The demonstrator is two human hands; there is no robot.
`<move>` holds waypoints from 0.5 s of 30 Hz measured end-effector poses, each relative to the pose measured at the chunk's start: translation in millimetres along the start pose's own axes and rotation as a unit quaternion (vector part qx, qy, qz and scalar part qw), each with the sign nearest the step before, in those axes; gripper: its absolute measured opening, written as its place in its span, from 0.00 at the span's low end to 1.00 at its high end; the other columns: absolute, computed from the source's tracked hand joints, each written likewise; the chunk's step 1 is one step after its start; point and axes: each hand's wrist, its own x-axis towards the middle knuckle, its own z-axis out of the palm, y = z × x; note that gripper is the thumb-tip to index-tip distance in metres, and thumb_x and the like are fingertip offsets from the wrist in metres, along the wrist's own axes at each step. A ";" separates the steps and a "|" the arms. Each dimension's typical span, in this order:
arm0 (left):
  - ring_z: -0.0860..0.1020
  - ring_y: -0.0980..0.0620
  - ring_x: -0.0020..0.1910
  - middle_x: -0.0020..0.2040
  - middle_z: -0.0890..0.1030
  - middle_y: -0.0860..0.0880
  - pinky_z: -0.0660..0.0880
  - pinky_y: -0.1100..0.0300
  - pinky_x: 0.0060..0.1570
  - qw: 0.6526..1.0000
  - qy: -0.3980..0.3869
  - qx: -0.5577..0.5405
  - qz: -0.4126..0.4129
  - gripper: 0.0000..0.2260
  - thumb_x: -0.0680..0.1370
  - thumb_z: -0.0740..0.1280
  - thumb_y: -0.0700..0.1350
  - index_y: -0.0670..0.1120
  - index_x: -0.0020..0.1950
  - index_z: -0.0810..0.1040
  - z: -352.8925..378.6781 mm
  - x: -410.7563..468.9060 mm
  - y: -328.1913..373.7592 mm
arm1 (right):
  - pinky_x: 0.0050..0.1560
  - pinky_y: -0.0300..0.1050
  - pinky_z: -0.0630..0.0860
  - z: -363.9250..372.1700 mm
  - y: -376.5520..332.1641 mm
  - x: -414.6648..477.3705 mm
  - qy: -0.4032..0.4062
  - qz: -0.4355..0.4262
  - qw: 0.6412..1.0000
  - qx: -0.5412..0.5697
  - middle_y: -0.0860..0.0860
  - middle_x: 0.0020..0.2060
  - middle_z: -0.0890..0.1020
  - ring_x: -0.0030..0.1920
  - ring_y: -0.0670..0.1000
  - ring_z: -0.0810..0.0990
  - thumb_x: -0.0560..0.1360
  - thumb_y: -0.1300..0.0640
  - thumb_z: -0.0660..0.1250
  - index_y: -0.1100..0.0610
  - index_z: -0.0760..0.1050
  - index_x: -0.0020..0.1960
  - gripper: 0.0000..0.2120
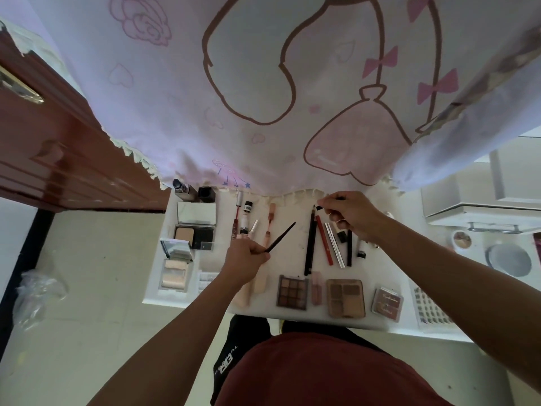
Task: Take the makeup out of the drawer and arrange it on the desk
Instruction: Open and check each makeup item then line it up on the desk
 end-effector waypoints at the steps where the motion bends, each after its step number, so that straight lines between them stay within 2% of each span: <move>1: 0.75 0.53 0.38 0.37 0.80 0.49 0.72 0.60 0.44 1.000 0.010 0.009 -0.013 0.03 0.74 0.72 0.40 0.43 0.45 0.85 4.3 0.5 -2.4 | 0.28 0.37 0.65 -0.2 3.5 1.1 0.000 0.005 1.000 -0.001 0.49 0.30 0.78 0.28 0.45 0.71 0.75 0.59 0.72 0.62 0.80 0.46 0.05; 6: 0.81 0.48 0.44 0.41 0.84 0.44 0.75 0.60 0.47 0.996 0.040 0.064 -0.038 0.05 0.72 0.74 0.42 0.41 0.45 0.85 27.8 6.2 -10.7 | 0.26 0.37 0.64 4.2 22.2 6.6 0.014 0.036 0.999 -0.032 0.50 0.29 0.77 0.27 0.45 0.70 0.75 0.59 0.72 0.60 0.81 0.45 0.04; 11: 0.81 0.46 0.47 0.44 0.84 0.44 0.76 0.58 0.48 0.988 0.069 0.123 -0.068 0.05 0.72 0.72 0.42 0.43 0.46 0.85 45.7 15.6 -10.7 | 0.27 0.38 0.66 8.6 33.4 10.4 -0.002 0.048 0.997 -0.056 0.48 0.28 0.78 0.26 0.44 0.71 0.75 0.60 0.71 0.61 0.81 0.46 0.04; 15: 0.81 0.42 0.48 0.47 0.82 0.41 0.77 0.55 0.45 0.975 0.084 0.194 -0.060 0.06 0.72 0.69 0.40 0.41 0.47 0.83 53.1 24.2 -7.4 | 0.29 0.39 0.67 8.6 36.5 12.2 -0.015 0.054 0.995 -0.083 0.45 0.24 0.77 0.25 0.44 0.71 0.76 0.59 0.71 0.61 0.81 0.46 0.04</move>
